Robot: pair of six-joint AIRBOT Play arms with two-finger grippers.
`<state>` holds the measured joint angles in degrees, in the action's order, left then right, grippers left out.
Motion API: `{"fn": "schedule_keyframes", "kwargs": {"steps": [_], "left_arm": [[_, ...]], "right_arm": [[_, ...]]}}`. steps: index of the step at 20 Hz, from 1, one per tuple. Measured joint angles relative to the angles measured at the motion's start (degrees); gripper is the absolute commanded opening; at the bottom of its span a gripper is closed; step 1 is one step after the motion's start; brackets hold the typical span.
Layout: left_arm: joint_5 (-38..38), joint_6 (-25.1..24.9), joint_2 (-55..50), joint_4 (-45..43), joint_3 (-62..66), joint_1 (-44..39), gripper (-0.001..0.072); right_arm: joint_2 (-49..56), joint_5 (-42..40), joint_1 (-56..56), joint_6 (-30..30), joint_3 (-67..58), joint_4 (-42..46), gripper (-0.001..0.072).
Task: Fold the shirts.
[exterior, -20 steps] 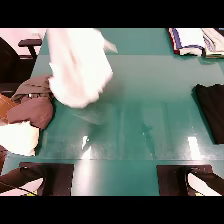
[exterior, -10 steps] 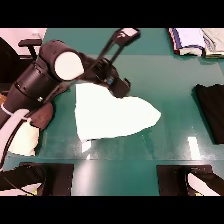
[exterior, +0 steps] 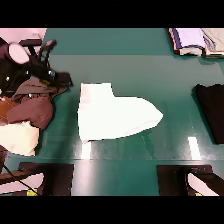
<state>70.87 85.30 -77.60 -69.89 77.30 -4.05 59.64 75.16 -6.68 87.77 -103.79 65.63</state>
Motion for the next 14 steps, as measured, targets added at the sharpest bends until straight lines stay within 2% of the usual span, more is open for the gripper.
{"fn": "schedule_keyframes", "kwargs": {"steps": [7,12,13,14], "left_arm": [[-8.3,-5.4,0.0,12.9,-22.9,4.5,0.0539],[-13.6,-9.0,0.0,18.3,-28.2,1.5,0.0538],[-14.7,-9.1,0.0,19.0,-28.6,0.7,0.0507],[-15.8,-9.1,0.0,19.3,-28.9,0.1,0.0217]], "right_arm": [[0.0,-0.1,0.0,0.0,0.0,0.0,0.0015],[0.0,-0.2,0.0,0.0,0.0,0.0,0.0015],[0.0,-0.2,0.0,0.0,0.0,0.0,0.0015],[0.0,-0.1,0.0,0.0,0.0,0.0,0.0015]]}}
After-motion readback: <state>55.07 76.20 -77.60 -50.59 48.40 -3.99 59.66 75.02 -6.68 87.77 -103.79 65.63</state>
